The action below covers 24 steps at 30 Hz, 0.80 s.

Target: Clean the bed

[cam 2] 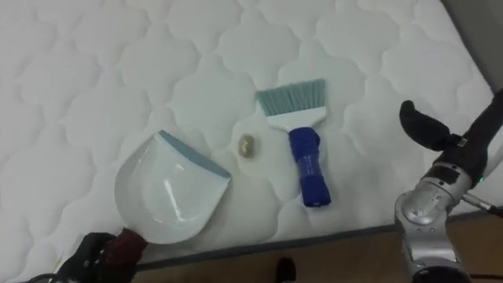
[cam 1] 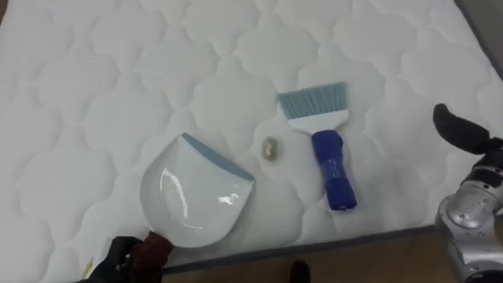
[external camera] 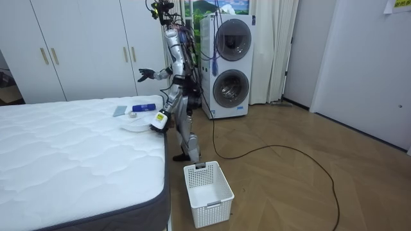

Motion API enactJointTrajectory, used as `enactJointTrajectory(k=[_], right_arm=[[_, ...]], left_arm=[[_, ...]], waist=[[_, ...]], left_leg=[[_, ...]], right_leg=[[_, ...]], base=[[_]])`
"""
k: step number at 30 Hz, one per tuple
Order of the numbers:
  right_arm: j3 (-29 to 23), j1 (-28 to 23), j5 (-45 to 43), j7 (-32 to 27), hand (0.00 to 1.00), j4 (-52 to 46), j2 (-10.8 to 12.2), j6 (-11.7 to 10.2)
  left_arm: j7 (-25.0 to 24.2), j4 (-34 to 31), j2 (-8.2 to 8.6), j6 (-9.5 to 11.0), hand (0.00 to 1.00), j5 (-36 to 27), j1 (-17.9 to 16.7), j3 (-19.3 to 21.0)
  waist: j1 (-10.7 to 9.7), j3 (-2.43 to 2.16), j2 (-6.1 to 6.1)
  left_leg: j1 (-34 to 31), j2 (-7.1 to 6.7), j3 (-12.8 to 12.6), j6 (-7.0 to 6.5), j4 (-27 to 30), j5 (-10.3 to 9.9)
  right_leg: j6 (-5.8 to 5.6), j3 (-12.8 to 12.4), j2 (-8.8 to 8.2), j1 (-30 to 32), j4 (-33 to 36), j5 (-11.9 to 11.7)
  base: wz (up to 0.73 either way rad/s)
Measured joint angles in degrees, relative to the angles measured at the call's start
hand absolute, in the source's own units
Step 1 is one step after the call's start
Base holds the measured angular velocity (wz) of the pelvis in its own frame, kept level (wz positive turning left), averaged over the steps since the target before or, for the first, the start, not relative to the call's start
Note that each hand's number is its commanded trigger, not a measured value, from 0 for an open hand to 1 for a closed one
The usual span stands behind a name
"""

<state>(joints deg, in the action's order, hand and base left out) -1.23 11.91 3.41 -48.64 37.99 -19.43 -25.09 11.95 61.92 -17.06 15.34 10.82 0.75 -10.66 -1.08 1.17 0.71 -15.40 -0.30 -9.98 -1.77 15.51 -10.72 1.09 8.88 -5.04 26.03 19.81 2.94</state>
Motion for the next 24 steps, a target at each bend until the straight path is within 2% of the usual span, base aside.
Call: enactJointTrajectory(k=[4, 6, 12, 14, 18, 24], right_arm=[[0.11, 0.71, -3.75, -3.56, 0.00, -0.03, 0.04, -1.03], [0.40, 1.24, -3.91, -3.84, 0.00, -0.24, 0.04, -1.11], [4.42, 1.57, -3.61, -3.65, 0.00, -1.18, 0.02, -1.10], [6.68, 1.56, -3.37, -2.84, 0.00, -0.32, 0.04, -1.11], [7.91, 1.46, -1.33, 0.27, 0.00, 3.68, 0.09, -1.09], [8.91, 1.93, -1.42, 4.21, 0.00, 8.84, 0.02, -1.00]], left_arm=[[-3.12, -0.02, -0.64, -0.52, 1.00, 0.02, -0.42, -0.34], [-4.21, -0.01, -0.64, -1.11, 1.00, 0.03, -0.29, -0.34], [-6.17, 0.02, -0.68, -1.66, 1.00, -0.21, 0.19, -0.33], [-6.74, 0.11, -0.67, -1.86, 1.00, -1.21, 0.30, -0.98], [-8.47, 1.14, -0.67, -2.28, 1.00, -1.23, 1.63, -1.06], [-9.77, 1.24, -0.69, -3.01, 1.00, -1.17, 3.50, -1.53]], waist=[[0.27, 0.01, -0.01], [0.26, 0.01, -0.01], [1.35, 0.01, -0.01], [1.57, 0.03, 0.03], [2.60, 0.10, 0.18], [3.21, 0.34, 1.39]], left_leg=[[-0.02, 0.02, 0.00, -0.05, -0.16, -0.03], [-0.02, -0.03, 0.00, -0.06, -0.24, -0.04], [-0.19, -0.01, -0.19, -0.09, -0.15, -0.12], [-0.30, 0.03, -0.04, -0.09, -0.05, -0.13], [-0.48, 0.08, 0.47, -0.11, 0.21, -0.15], [-1.34, 0.08, 1.07, -0.10, 0.30, -0.14]], right_leg=[[-0.20, -0.27, -0.04, -0.01, -0.04, 0.16], [-0.32, -0.95, 0.12, 0.01, -0.03, 0.29], [-0.32, -0.92, 0.24, 0.00, -0.05, 0.30], [-0.31, -0.74, 0.21, -0.11, -0.18, 0.30], [-0.29, -0.16, 0.10, -0.09, -0.23, 0.29], [-0.15, 0.45, -0.14, 0.49, -0.13, 0.39]], base=[[0.05], [0.00], [-0.02], [0.05], [0.08], [0.05]])
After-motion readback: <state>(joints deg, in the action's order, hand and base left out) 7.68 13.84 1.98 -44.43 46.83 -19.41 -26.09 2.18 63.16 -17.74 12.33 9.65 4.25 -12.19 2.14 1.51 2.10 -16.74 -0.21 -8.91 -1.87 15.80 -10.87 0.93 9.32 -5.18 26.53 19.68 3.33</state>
